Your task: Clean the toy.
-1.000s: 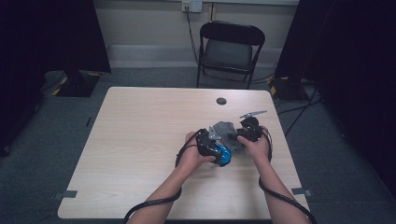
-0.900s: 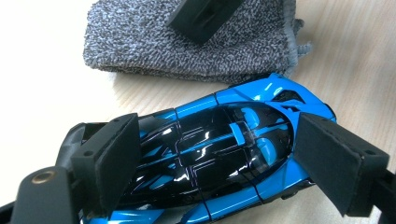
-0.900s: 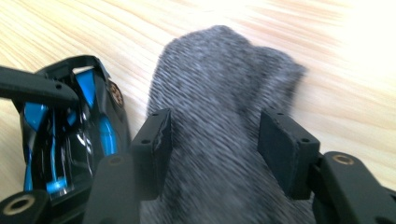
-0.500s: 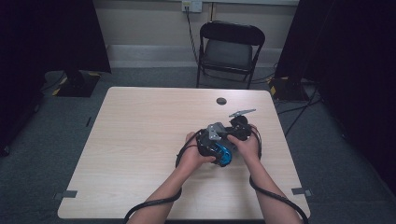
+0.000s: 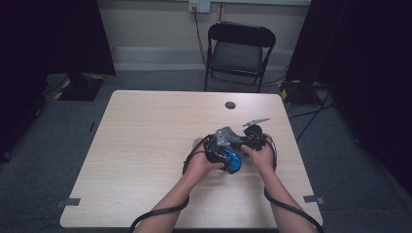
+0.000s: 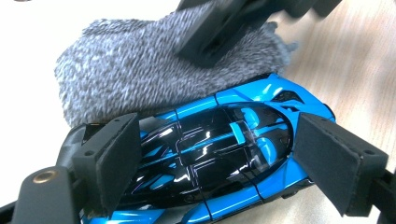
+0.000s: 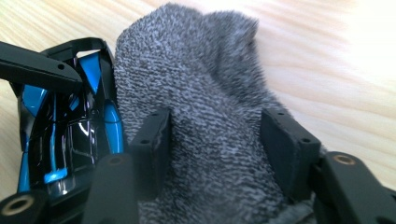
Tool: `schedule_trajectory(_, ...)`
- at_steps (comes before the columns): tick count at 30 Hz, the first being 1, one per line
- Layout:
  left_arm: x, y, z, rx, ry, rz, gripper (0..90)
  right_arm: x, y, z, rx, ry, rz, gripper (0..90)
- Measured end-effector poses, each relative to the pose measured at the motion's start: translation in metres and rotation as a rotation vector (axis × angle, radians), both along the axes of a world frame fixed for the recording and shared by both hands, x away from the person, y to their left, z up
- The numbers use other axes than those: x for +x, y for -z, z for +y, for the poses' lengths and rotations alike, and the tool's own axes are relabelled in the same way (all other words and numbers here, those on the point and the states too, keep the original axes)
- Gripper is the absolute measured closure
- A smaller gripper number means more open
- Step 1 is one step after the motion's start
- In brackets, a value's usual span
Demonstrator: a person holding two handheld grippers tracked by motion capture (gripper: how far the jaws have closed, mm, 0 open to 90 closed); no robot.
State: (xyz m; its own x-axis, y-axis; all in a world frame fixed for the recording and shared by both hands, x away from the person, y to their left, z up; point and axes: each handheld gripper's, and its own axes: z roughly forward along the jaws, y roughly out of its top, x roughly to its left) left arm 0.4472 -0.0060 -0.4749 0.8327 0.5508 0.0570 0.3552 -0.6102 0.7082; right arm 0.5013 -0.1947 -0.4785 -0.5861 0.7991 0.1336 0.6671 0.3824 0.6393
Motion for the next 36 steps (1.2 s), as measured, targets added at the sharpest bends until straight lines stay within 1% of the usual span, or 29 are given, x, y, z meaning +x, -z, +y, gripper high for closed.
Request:
schedule_trajectory(1,0.0,0.0,0.0,-0.001,0.001,0.0,15.0,0.002,0.003,0.004,-0.007,0.003,0.002,54.1)
schedule_trajectory(2,0.0,0.0,0.0,-0.003,0.001,-0.002,15.0,0.002,0.003,0.004,-0.007,0.003,0.002,54.1)
schedule_trajectory(4,0.0,0.0,0.0,-0.005,0.001,-0.003,15.0,0.005,0.002,0.008,-0.021,0.007,0.006,66.3)
schedule_trajectory(5,0.0,0.0,0.0,-0.005,0.002,-0.002,15.0,0.007,0.0,0.009,-0.022,0.003,0.008,70.1)
schedule_trajectory(7,0.0,0.001,0.0,-0.009,0.002,-0.002,15.2,0.009,-0.005,0.014,-0.032,-0.012,-0.016,73.8)
schedule_trajectory(8,0.0,0.001,0.0,-0.011,0.002,-0.003,15.2,0.012,-0.009,0.02,-0.055,-0.04,-0.035,74.3)
schedule_trajectory(9,0.0,0.001,0.0,-0.011,0.002,-0.003,15.2,0.014,-0.009,0.024,-0.052,-0.061,-0.031,74.4)
schedule_trajectory(10,0.0,0.001,0.001,-0.01,0.003,-0.005,15.2,0.014,-0.009,0.024,-0.052,-0.061,-0.031,74.4)
schedule_trajectory(11,0.0,0.001,0.001,-0.009,0.003,-0.004,15.2,0.016,-0.008,0.029,-0.071,-0.083,-0.026,74.4)
schedule_trajectory(12,-0.001,0.001,0.001,-0.008,0.004,-0.005,15.2,0.017,-0.006,0.033,-0.08,-0.099,-0.036,74.4)
schedule_trajectory(13,-0.001,0.001,0.001,-0.011,0.003,-0.006,15.2,0.018,-0.005,0.036,-0.069,-0.114,-0.042,74.4)
schedule_trajectory(14,-0.001,0.001,0.001,-0.014,0.003,-0.006,15.1,0.018,0.0,0.045,-0.086,-0.135,-0.057,75.1)
schedule_trajectory(15,-0.001,0.001,0.001,-0.014,0.002,-0.006,15.2,0.018,0.001,0.049,-0.111,-0.145,-0.071,75.7)
schedule_trajectory(16,-0.001,0.001,0.001,-0.016,0.0,-0.007,15.2,0.018,0.001,0.049,-0.111,-0.145,-0.071,75.7)
schedule_trajectory(17,-0.001,0.001,0.001,-0.015,0.0,-0.008,15.1,0.017,0.001,0.052,-0.127,-0.157,-0.081,76.2)
schedule_trajectory(18,-0.001,0.001,0.001,-0.015,-0.001,-0.007,15.2,0.017,0.0,0.053,-0.145,-0.185,-0.087,76.8)
schedule_trajectory(19,-0.001,0.001,0.001,-0.016,-0.001,-0.006,15.2,0.017,0.0,0.053,-0.145,-0.185,-0.087,76.8)
schedule_trajectory(23,0.0,0.001,0.0,-0.015,-0.003,-0.002,15.1,0.015,-0.001,0.045,-0.121,-0.221,-0.07,77.6)
schedule_trajectory(24,0.0,0.001,0.0,-0.015,-0.003,-0.003,15.1,0.014,0.0,0.042,-0.111,-0.238,-0.068,77.7)
schedule_trajectory(26,0.0,0.001,0.001,-0.016,-0.001,-0.004,15.1,0.014,-0.001,0.04,-0.109,-0.242,-0.063,77.9)
schedule_trajectory(27,-0.001,0.001,0.001,-0.02,-0.002,-0.005,15.2,0.013,-0.001,0.039,-0.112,-0.258,-0.065,78.0)
schedule_trajectory(29,0.0,0.002,0.002,-0.025,-0.004,-0.005,16.3,0.011,-0.002,0.036,-0.115,-0.263,-0.059,78.1)
schedule_trajectory(30,0.0,0.002,0.002,-0.025,-0.004,-0.006,16.3,0.011,-0.002,0.034,-0.114,-0.275,-0.061,78.0)
schedule_trajectory(32,0.0,0.002,0.002,-0.024,-0.003,-0.007,16.3,0.01,-0.003,0.029,-0.105,-0.275,-0.05,78.0)
schedule_trajectory(36,-0.001,0.002,0.002,-0.025,-0.002,-0.007,16.3,0.006,-0.005,0.019,-0.116,-0.313,-0.041,78.0)
